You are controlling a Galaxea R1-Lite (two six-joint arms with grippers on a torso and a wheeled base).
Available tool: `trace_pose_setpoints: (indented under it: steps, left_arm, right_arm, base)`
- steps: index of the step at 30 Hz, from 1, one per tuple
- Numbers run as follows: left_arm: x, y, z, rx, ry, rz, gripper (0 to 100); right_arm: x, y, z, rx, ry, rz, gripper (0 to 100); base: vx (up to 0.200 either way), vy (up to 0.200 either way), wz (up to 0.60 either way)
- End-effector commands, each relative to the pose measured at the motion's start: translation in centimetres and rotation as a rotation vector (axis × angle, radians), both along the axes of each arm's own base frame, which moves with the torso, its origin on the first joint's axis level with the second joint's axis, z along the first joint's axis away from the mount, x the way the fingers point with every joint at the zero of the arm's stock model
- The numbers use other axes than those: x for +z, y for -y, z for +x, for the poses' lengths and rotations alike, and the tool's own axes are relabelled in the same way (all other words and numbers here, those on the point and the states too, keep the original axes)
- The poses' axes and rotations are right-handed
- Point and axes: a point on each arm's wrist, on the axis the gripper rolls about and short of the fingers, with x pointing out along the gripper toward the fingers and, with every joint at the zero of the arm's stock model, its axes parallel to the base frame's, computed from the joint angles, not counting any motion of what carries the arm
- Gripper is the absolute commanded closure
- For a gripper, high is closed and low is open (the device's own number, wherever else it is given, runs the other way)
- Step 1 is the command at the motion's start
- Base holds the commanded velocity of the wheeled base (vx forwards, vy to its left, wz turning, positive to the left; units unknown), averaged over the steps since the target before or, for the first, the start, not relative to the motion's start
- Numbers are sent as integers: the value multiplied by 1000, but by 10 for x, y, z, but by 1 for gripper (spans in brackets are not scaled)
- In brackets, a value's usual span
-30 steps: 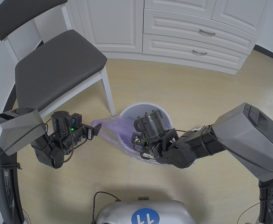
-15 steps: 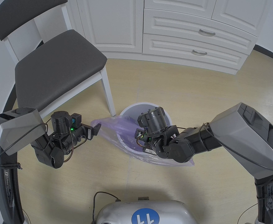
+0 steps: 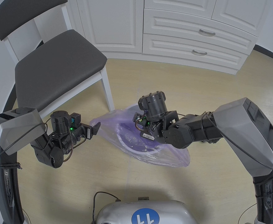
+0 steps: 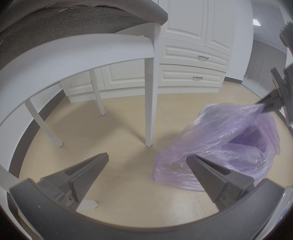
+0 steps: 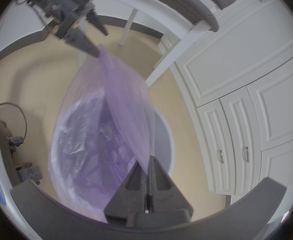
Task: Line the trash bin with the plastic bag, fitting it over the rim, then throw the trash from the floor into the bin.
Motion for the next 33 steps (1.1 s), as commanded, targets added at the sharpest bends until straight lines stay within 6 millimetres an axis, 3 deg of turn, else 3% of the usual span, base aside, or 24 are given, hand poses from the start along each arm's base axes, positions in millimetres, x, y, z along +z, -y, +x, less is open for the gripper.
trace_pose_setpoints:
  steps: [1, 3, 7, 8, 18, 24, 33]
  left_arm:
    - [0, 0, 0, -1, 2, -2, 0]
    - [1, 0, -1, -4, 10, -3, 0]
    - [3, 0, -1, -9, 25, -6, 0]
    - [4, 1, -2, -12, 29, -9, 0]
    - [20, -4, -15, -78, 47, -34, 0]
    - [37, -8, -32, -163, 60, -52, 0]
    - [47, -11, -37, -161, 102, -56, 0]
  right_arm:
    - [-1, 2, 23, -29, 20, 20, 100]
    - [-1, 7, 46, -62, 62, 47, 100]
    - [-9, 15, 64, -90, 79, 48, 100]
    - [-24, 17, 69, -97, 62, 34, 100]
    - [-42, 26, 88, -155, 172, 98, 100]
    - [-36, 26, 90, -212, 271, 149, 100]
    - [-25, 34, 95, -302, 365, 189, 100]
  base:
    - [0, 0, 0]
    - [0, 0, 0]
    - [0, 0, 0]
    - [0, 0, 0]
    - [0, 0, 0]
    - [0, 0, 0]
    - [0, 0, 0]
